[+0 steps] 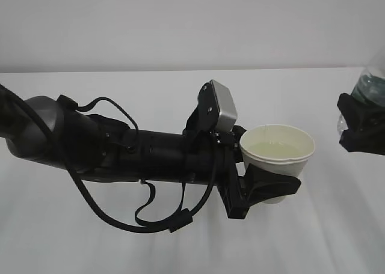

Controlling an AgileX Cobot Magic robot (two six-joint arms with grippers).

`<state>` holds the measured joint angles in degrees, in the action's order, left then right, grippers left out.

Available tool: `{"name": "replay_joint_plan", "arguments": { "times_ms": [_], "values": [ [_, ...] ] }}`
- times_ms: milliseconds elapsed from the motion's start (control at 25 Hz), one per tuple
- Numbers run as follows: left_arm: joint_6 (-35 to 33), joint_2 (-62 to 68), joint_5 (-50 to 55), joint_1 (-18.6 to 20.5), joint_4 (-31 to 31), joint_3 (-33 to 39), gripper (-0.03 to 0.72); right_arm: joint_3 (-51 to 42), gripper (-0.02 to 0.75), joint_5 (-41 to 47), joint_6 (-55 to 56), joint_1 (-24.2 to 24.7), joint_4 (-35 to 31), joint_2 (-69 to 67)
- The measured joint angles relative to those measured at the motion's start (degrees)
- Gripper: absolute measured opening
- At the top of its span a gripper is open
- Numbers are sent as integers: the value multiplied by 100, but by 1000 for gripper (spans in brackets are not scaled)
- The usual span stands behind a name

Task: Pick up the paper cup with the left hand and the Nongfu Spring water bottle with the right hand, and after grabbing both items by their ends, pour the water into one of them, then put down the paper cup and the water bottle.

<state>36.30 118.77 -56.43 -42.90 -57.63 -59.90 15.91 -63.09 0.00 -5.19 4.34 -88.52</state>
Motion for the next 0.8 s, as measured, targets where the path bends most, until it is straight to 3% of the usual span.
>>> {"name": "replay_joint_plan", "arguments": {
  "times_ms": [800],
  "values": [
    [0, 0, -130, 0, 125, 0, 463, 980, 401, -101, 68, 0, -434, -1834]
  ]
}}
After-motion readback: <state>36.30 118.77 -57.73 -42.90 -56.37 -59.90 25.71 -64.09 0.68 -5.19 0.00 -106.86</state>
